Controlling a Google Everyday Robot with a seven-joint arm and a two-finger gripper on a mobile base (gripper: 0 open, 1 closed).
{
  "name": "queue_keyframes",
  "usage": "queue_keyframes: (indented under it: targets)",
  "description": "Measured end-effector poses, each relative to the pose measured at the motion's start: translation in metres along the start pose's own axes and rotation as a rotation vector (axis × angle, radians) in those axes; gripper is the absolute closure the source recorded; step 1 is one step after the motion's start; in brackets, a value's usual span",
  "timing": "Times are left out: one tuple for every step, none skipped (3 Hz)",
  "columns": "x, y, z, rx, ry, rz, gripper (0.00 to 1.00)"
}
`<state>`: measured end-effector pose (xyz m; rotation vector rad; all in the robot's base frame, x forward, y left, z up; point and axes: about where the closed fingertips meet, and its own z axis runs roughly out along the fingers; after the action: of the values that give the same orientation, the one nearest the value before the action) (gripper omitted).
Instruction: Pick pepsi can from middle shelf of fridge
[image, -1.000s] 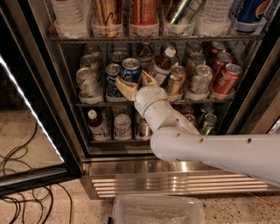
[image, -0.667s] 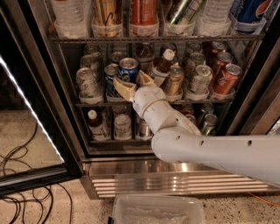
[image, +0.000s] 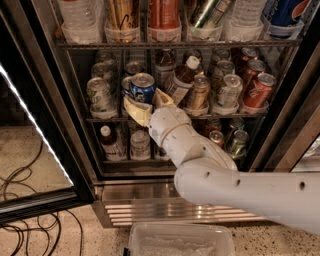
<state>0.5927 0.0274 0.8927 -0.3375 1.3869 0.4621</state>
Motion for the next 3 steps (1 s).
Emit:
queue_keyframes:
  targets:
    - [-0.005, 0.016, -0.023, -0.017, 0.01, 0.041, 1.0]
    - [-0.011, 0.03, -0.047, -0.056, 0.013, 0.075, 1.0]
    - [-0.013, 0.039, -0.062, -0.095, 0.018, 0.116, 1.0]
